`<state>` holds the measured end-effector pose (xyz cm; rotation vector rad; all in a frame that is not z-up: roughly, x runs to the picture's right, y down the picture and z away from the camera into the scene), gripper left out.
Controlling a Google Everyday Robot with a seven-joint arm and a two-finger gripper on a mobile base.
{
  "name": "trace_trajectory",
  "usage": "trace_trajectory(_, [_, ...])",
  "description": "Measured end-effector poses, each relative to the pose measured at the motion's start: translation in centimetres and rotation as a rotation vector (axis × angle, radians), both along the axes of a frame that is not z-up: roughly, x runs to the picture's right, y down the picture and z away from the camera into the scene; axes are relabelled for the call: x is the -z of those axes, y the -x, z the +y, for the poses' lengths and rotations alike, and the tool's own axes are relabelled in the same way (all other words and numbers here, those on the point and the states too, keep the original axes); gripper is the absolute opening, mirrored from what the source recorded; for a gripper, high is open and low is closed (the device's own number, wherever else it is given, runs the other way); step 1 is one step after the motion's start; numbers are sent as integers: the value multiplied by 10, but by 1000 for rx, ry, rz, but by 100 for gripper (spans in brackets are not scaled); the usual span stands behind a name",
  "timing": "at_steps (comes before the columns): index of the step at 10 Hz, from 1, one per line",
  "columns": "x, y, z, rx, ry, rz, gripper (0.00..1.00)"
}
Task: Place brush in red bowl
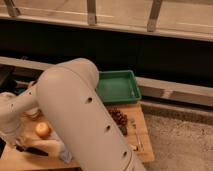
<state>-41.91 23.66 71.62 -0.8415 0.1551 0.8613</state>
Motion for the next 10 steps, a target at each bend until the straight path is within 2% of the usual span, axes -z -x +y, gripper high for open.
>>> trace_trajectory(2, [-3, -28, -35, -32, -32, 45, 0])
trace_trajectory(4, [-11, -70, -80, -104, -57, 90, 0])
trace_trajectory(8, [-33, -149, -147, -254, -61, 157, 0])
trace_trajectory(10, [-42, -187, -169, -344, -56, 182, 0])
